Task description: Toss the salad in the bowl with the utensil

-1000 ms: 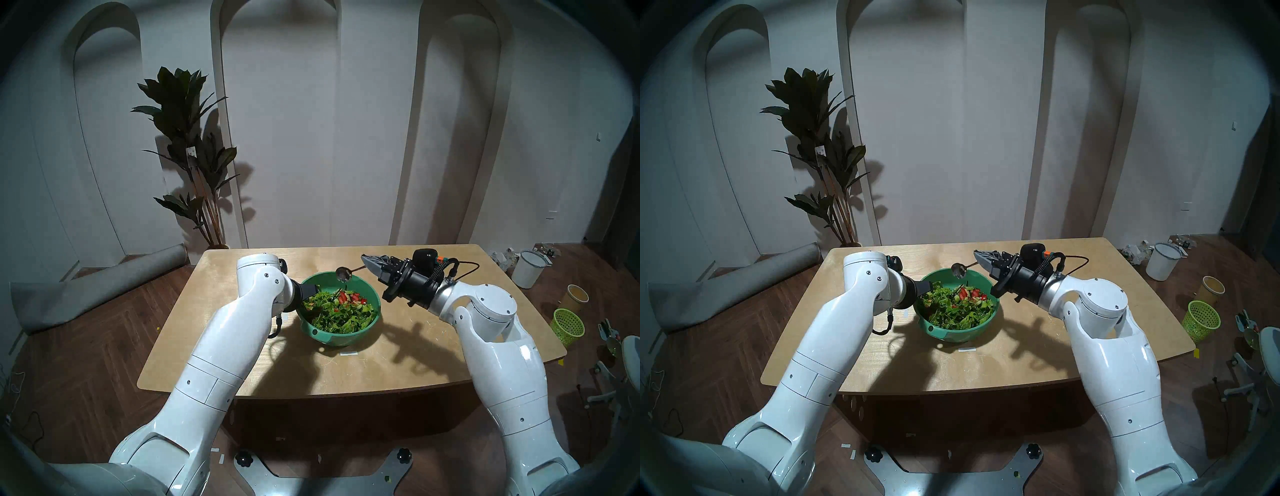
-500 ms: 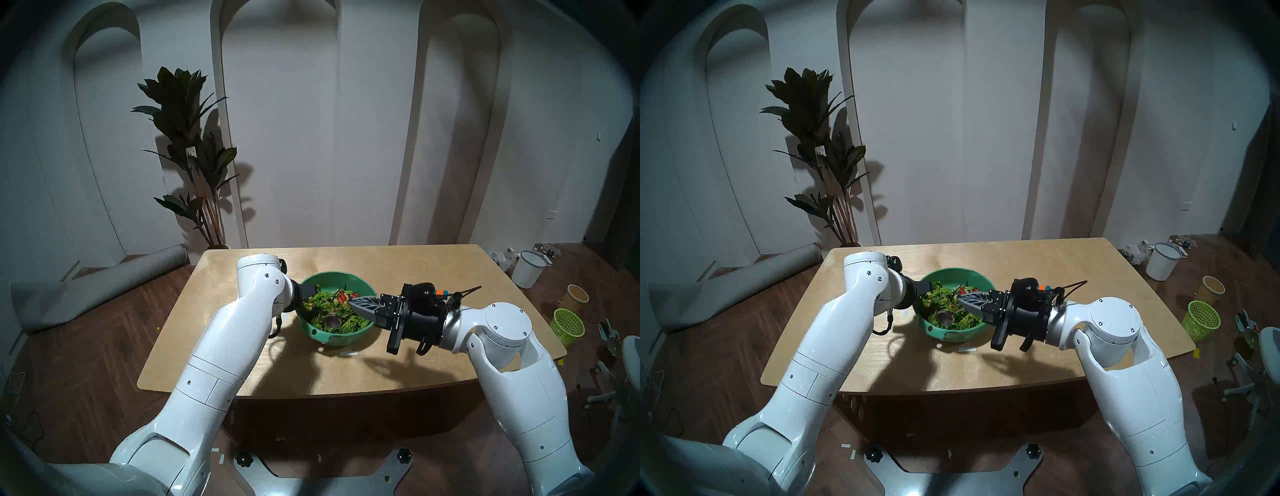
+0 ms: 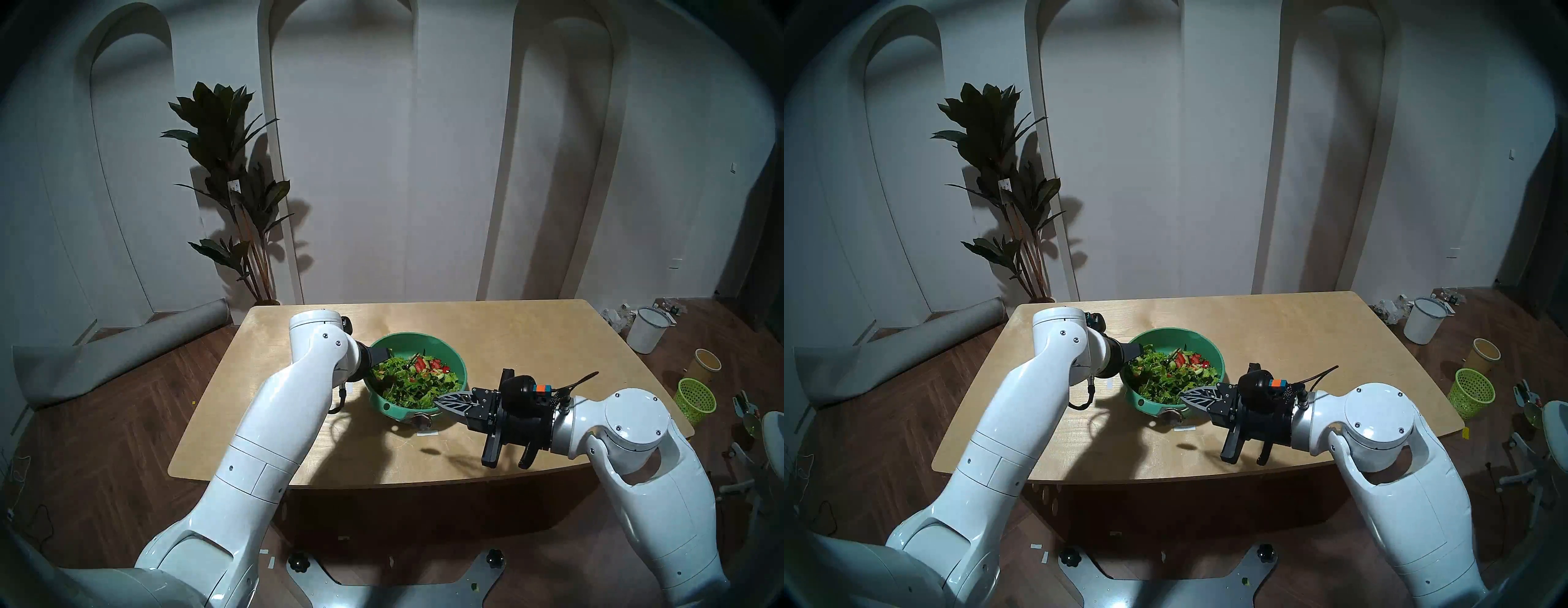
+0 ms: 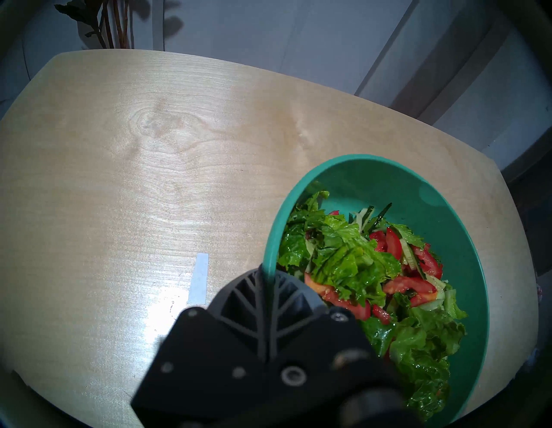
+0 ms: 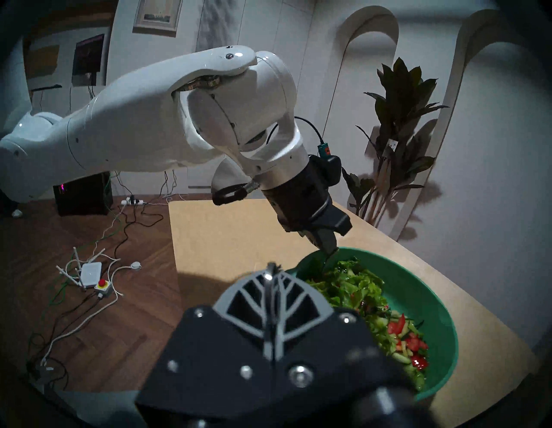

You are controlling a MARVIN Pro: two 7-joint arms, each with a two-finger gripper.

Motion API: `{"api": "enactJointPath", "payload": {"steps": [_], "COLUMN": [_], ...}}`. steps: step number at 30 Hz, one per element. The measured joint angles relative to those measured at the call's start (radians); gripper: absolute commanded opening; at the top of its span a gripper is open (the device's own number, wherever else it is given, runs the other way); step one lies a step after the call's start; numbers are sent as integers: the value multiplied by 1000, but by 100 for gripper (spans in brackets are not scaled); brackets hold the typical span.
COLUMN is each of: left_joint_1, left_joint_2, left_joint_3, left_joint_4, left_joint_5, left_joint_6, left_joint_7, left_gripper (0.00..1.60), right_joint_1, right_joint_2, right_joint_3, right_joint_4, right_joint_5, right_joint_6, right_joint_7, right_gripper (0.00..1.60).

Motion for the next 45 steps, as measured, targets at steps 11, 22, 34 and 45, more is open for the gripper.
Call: {"api": "enactJointPath", "payload": {"steps": [11,22,34,45], "left_joint_1": [-1,-1,-1,-2], "left_joint_2": [1,3,4,4], "left_joint_3": [0,2,5,5], "left_joint_4": [-1,-1,-1,-1], "left_joint_5": [-12,-12,-10,-9], "left_joint_6": [0,0,0,0], "left_joint_7": [0,0,0,0], "left_gripper": [0,0,0,0], "right_joint_1": [70,121,119,121], "right_joint_2": [54,98,99,81], "right_joint_3": [-61,-90,-104,-206], "right_joint_4": [-3,-26,9,137], "right_joint_5": [-111,-187,-257,-412], "right_joint_6": [-90,-216,-358,-535], "right_joint_7": [38,87,60,-11], "right_gripper": [0,0,0,0]}}
